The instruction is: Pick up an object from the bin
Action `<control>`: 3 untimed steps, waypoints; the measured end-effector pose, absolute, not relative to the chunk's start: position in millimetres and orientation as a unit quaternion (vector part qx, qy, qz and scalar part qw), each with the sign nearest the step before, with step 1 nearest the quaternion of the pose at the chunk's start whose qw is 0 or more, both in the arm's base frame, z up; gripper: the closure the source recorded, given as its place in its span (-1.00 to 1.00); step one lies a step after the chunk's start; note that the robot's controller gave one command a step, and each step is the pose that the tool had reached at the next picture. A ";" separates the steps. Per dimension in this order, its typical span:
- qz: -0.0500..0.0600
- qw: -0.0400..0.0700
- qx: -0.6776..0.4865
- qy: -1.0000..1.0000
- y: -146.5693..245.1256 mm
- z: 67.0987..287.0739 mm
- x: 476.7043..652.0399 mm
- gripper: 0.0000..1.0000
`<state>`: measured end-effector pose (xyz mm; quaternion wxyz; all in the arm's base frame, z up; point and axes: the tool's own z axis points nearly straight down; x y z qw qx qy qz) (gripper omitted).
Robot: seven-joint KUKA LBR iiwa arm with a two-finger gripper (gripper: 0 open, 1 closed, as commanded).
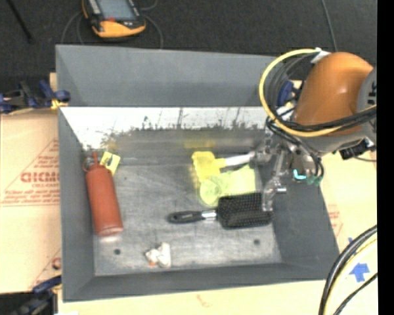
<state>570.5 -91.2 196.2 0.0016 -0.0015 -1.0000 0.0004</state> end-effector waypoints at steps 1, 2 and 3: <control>0.001 -0.002 0.000 -1.000 -91.0 200.4 572.2 -1.00; 0.001 -0.005 -0.018 -1.000 -111.1 131.4 566.1 -1.00; -0.001 0.000 -0.067 -0.998 -118.0 100.0 560.3 -1.00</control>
Offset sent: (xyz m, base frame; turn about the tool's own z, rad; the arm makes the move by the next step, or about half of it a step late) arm -0.0130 -0.0365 -0.1262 0.0597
